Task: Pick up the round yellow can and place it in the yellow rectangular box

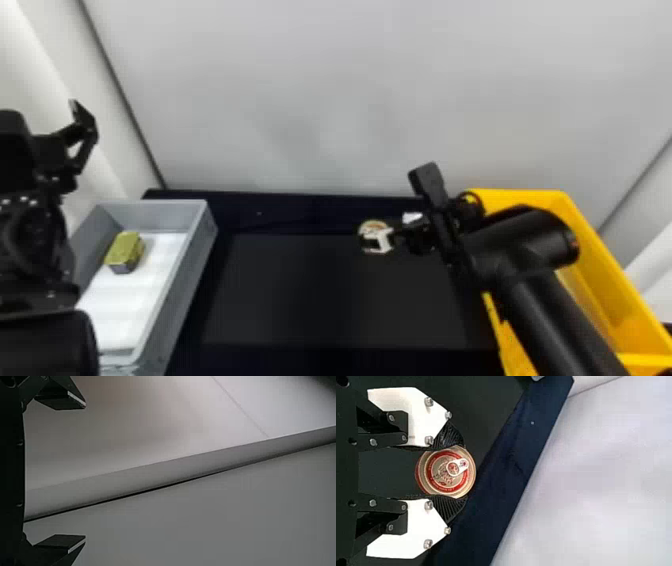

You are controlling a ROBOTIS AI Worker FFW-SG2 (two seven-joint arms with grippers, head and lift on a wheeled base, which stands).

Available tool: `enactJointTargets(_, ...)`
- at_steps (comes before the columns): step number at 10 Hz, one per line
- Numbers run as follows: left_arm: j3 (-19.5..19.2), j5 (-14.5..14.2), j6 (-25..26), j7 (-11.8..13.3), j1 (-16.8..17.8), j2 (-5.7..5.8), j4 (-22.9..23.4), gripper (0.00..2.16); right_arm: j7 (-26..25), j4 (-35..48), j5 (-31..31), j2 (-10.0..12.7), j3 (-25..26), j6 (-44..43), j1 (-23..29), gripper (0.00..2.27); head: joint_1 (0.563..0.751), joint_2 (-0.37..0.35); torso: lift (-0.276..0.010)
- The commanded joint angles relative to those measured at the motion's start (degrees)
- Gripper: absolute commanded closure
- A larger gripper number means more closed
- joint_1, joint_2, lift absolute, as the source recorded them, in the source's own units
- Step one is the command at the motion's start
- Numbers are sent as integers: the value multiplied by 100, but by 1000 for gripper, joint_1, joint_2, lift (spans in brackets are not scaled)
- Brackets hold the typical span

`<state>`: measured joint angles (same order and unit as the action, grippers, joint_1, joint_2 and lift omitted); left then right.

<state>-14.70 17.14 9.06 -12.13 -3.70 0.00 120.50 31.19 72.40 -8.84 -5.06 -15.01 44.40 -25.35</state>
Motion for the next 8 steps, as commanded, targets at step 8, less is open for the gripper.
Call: enactJointTargets(8, -60, -18, 9, 0, -35, -15, 62, 96, 275, 2902, -1552, -170, 973, 1276, 821, 756, 694, 14, -60)
